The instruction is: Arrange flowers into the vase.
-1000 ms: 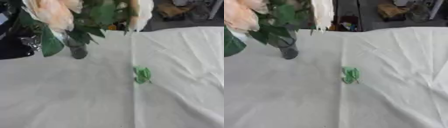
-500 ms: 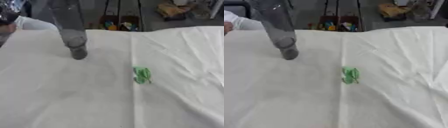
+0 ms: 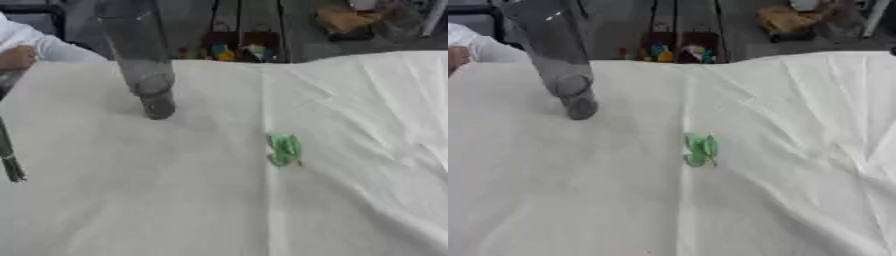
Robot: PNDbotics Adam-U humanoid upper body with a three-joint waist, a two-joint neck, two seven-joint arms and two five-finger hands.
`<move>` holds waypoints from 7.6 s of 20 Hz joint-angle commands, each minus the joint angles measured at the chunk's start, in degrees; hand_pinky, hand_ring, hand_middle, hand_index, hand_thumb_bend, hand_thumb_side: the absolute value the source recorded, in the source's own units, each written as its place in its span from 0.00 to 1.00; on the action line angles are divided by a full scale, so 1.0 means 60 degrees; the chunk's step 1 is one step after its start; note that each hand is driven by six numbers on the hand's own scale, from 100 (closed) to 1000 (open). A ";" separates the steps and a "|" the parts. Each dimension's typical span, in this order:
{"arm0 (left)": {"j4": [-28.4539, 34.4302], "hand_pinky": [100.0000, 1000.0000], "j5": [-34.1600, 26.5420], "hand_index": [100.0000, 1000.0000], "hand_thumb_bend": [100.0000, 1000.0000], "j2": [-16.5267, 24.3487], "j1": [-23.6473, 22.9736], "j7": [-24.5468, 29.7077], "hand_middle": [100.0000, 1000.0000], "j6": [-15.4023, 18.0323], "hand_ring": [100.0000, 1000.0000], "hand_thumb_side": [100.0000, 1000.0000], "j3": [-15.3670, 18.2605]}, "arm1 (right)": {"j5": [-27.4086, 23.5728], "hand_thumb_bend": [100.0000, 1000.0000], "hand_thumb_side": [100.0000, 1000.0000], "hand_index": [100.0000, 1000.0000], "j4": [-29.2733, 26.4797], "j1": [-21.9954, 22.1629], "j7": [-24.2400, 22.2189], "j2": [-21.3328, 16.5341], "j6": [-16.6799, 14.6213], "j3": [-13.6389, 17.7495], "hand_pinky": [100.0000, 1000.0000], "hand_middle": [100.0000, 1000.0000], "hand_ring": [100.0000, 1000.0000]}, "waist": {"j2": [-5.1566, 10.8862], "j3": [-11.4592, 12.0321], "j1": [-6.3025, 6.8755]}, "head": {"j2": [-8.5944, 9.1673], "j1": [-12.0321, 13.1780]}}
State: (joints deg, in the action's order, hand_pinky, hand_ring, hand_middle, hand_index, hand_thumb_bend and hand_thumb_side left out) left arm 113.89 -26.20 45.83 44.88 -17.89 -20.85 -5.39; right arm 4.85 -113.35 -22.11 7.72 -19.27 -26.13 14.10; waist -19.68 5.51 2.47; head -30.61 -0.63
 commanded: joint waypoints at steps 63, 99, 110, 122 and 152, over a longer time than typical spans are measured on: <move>-0.6237 0.00 -0.0931 0.00 0.00 0.0008 0.4580 -0.4122 0.00 0.3757 0.00 0.73 0.0571 | -0.0262 0.00 0.83 0.73 0.0260 0.0044 -0.0568 -0.1145 -0.0457 -0.0150 0.52 0.44 0.78 | -0.0162 -0.0433 0.0549 | 0.0920 0.0974; -0.5970 0.00 0.1086 0.01 0.00 -0.0225 0.4974 -0.4493 0.00 0.5534 0.00 0.68 0.0620 | -0.0599 0.00 0.84 0.74 0.0397 -0.0179 -0.1003 -0.1316 -0.0616 -0.0253 0.52 0.43 0.78 | -0.0710 -0.0842 0.0733 | 0.2549 0.1326; -0.4979 0.00 0.1595 0.01 0.00 -0.0237 0.4943 -0.4609 0.00 0.5687 0.00 0.66 0.0690 | -0.0683 0.00 0.84 0.74 0.0406 -0.0233 -0.1107 -0.1316 -0.0638 -0.0260 0.52 0.43 0.78 | -0.0817 -0.0927 0.0742 | 0.2778 0.1349; -0.4289 0.00 0.3211 0.01 0.00 -0.0303 0.4840 -0.5476 0.00 0.5628 0.00 0.62 0.0909 | -0.0752 0.00 0.84 0.74 0.0420 -0.0271 -0.1187 -0.1329 -0.0666 -0.0245 0.52 0.42 0.79 | -0.0950 -0.0989 0.0750 | 0.2993 0.1309; -0.2342 0.00 0.4929 0.01 0.00 -0.0911 0.4281 -0.5680 0.00 0.5040 0.00 0.54 0.0704 | -0.0921 0.00 0.84 0.74 0.0382 -0.0416 -0.1298 -0.1245 -0.0660 -0.0203 0.53 0.42 0.79 | -0.1250 -0.1197 0.0743 | 0.3191 0.1409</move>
State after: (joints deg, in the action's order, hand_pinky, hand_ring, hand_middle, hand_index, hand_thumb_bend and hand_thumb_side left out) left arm 98.78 2.75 39.29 69.98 -51.90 9.21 -1.31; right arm -0.08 -110.43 -23.97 0.23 -25.96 -29.99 12.39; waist -28.38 -1.70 7.25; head -12.40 7.60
